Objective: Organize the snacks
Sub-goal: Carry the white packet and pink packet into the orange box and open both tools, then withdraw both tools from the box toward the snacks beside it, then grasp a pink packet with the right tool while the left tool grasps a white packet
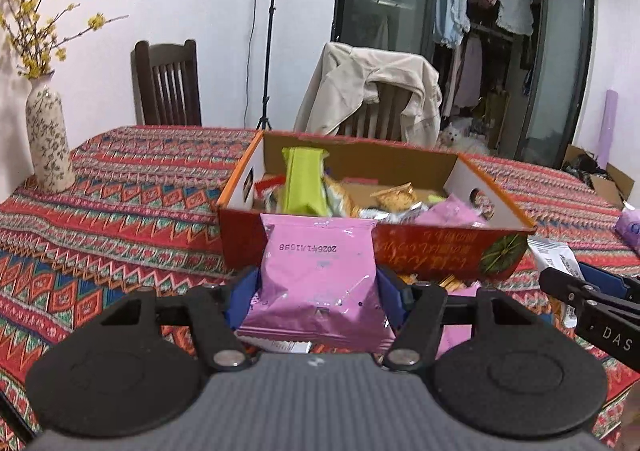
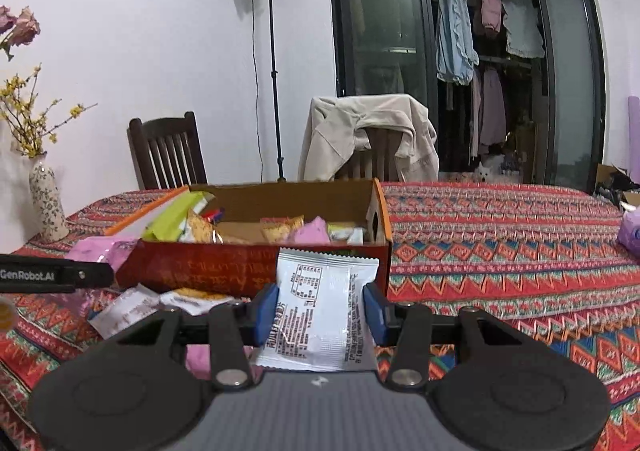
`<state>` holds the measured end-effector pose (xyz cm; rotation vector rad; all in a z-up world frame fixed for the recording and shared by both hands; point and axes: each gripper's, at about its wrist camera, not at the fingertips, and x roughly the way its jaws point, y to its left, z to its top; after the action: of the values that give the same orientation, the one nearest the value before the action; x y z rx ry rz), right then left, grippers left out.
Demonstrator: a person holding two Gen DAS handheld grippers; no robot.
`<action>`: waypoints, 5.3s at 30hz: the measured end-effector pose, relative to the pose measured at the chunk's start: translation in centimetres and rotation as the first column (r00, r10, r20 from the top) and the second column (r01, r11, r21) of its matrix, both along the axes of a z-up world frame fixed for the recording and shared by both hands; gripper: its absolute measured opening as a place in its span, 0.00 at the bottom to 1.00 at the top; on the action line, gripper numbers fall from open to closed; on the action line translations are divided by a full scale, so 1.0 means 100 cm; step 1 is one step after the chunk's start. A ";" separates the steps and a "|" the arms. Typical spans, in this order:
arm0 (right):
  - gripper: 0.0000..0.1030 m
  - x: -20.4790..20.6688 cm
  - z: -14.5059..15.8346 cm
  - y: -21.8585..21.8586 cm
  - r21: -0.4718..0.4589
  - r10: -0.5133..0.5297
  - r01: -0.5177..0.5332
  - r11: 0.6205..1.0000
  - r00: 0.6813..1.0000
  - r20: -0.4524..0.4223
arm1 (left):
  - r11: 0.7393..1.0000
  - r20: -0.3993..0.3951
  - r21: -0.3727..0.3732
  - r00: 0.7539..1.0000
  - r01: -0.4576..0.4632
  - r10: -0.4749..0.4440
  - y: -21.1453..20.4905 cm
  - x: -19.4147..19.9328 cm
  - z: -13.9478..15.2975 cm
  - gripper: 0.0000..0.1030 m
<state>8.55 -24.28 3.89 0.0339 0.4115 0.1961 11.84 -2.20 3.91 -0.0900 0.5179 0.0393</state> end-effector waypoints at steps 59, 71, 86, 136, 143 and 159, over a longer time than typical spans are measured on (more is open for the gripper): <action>0.55 0.167 0.004 0.039 0.018 -0.009 0.009 1.000 0.999 -0.041 | 0.997 0.057 -0.031 0.996 -0.068 0.070 0.015 0.150 0.000 0.72; 1.00 0.162 0.000 0.030 0.051 -0.029 0.031 0.998 0.998 -0.049 | 0.993 0.093 -0.052 0.990 -0.103 0.107 0.017 0.143 0.002 1.00; 1.00 0.148 0.025 0.029 0.077 -0.022 0.025 0.997 0.999 -0.043 | 0.993 0.125 -0.083 0.987 -0.088 0.098 0.020 0.124 0.030 1.00; 1.00 0.035 -0.020 0.039 -0.052 0.060 -0.071 0.996 0.980 -0.192 | 1.000 -0.022 -0.016 1.000 -0.020 0.019 0.063 0.013 -0.036 1.00; 1.00 0.036 -0.026 0.052 -0.101 0.074 -0.097 0.990 0.975 -0.210 | 0.997 -0.029 -0.061 0.999 -0.039 0.037 0.073 0.014 -0.037 1.00; 0.93 0.056 -0.034 0.099 -0.223 0.058 -0.118 0.968 0.964 -0.259 | 0.994 -0.033 -0.094 0.998 -0.050 0.047 0.080 0.012 -0.037 1.00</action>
<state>14.12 -14.34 0.51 -0.1972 0.6875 0.2306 13.00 5.82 0.18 -0.1950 0.5487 0.0638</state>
